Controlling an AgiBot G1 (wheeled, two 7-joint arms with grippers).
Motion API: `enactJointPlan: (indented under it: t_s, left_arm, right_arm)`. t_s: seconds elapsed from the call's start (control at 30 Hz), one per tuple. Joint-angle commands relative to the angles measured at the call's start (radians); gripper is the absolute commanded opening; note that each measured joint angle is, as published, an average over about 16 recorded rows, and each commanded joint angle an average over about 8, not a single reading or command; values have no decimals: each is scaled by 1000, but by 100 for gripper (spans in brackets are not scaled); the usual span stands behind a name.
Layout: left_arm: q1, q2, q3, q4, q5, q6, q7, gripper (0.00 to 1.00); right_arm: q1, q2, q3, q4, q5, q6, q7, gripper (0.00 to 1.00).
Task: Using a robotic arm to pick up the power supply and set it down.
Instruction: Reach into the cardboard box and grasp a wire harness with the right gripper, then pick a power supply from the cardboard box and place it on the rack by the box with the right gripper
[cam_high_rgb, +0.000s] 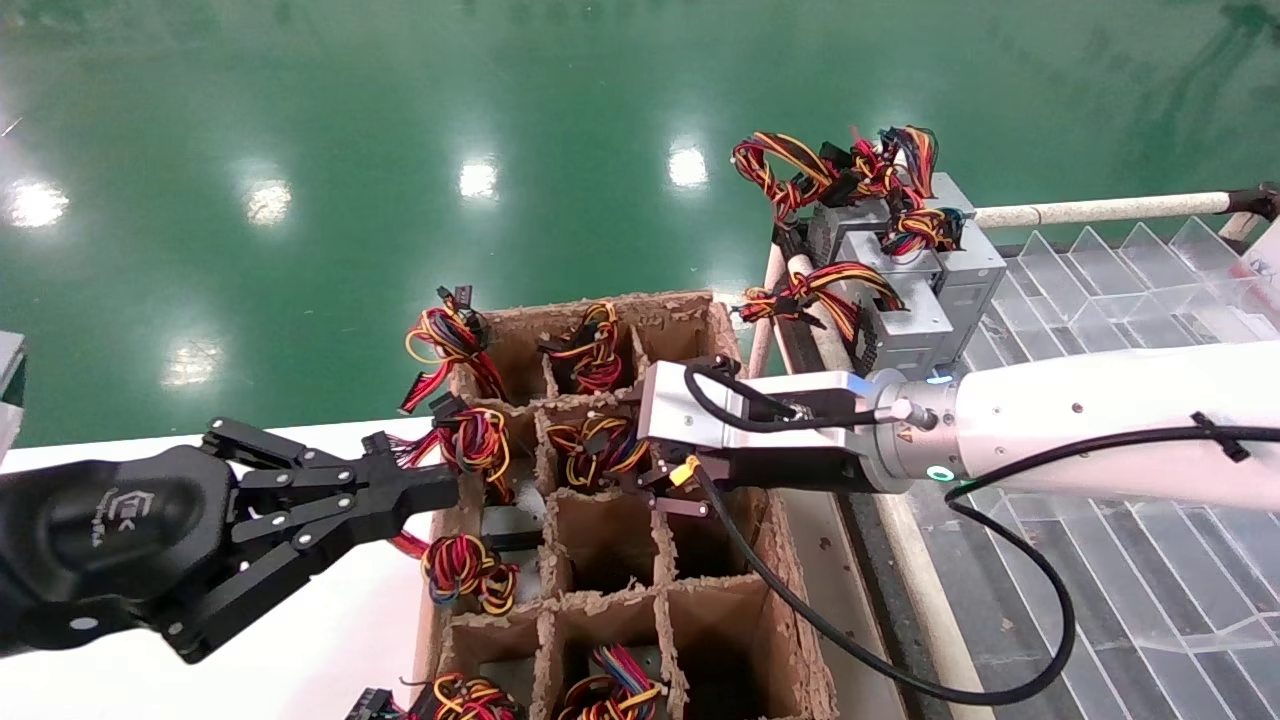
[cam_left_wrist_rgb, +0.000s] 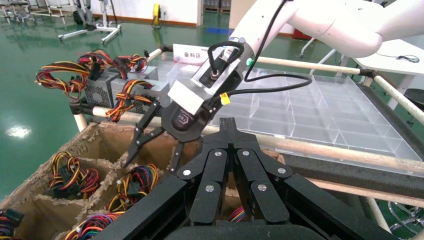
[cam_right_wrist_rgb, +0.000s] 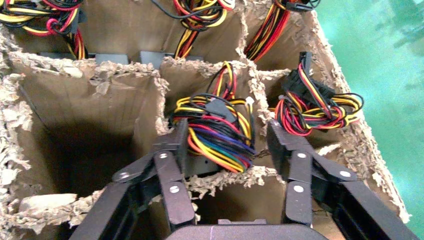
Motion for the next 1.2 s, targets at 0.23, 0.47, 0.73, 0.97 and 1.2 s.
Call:
enactJointPlan:
  t_s: [0.23, 0.47, 0.73, 0.97, 1.2]
  left_arm:
    - [0, 0, 0, 0, 0, 0, 0, 0]
    - [0, 0, 0, 0, 0, 0, 0, 0]
    - [0, 0, 0, 0, 0, 0, 0, 0]
    - [0, 0, 0, 0, 0, 0, 0, 0]
    - [0, 0, 0, 0, 0, 0, 0, 0]
  right_arm:
    - [-6, 1, -2, -8, 5, -6, -1, 0]
    - [-8, 5, 2, -16, 17, -9, -9, 0]
    - [-8, 22, 29, -11, 61, -4, -25, 0]
    - [-22, 75, 114, 23, 207, -5, -68, 0]
    - [4, 153, 209, 78, 329, -18, -138, 0]
